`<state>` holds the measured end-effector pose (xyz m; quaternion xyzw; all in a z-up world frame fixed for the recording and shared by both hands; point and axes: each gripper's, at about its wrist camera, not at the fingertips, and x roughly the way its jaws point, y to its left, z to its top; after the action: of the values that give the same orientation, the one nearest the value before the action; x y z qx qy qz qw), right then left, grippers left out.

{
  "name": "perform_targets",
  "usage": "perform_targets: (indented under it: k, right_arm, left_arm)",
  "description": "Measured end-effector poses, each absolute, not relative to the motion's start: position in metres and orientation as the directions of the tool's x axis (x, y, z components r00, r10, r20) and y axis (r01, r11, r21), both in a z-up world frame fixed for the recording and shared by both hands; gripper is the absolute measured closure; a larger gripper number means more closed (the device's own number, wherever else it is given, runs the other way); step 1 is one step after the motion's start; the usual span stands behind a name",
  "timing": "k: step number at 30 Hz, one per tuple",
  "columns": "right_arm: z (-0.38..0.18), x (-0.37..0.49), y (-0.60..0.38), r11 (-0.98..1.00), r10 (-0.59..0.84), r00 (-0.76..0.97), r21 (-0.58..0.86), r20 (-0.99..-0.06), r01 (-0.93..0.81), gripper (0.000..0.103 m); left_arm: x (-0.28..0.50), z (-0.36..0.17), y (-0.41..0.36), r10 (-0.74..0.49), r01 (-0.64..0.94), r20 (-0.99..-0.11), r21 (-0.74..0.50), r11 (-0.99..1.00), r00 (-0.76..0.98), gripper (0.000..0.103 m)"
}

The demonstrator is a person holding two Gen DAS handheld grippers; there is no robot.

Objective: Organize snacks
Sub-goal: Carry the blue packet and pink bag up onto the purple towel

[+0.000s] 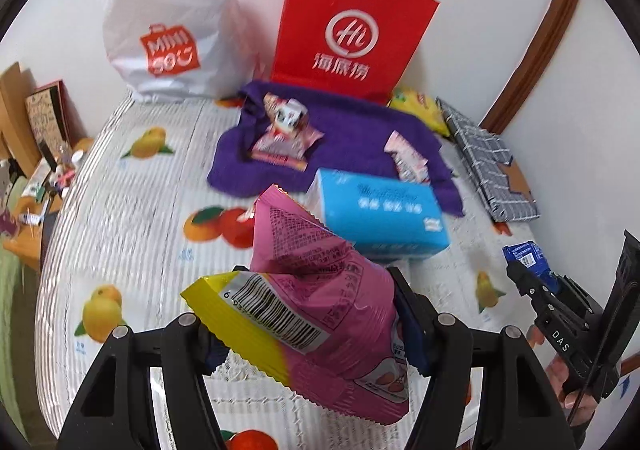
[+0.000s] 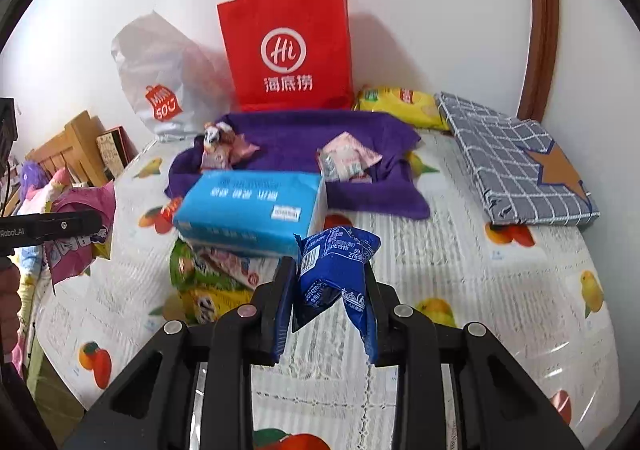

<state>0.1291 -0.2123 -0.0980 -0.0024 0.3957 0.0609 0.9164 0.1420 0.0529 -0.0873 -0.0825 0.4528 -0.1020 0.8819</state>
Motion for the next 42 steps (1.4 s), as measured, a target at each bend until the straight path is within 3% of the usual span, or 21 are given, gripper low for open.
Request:
perform_targets:
  k: [42]
  right_arm:
    - [-0.055,0.168,-0.209,0.996,0.084,0.709,0.051,-0.7,-0.068,0.073]
  left_arm:
    - [0.173,-0.044,0.024,-0.268,0.166,-0.743,-0.211,0.963,0.613,0.037]
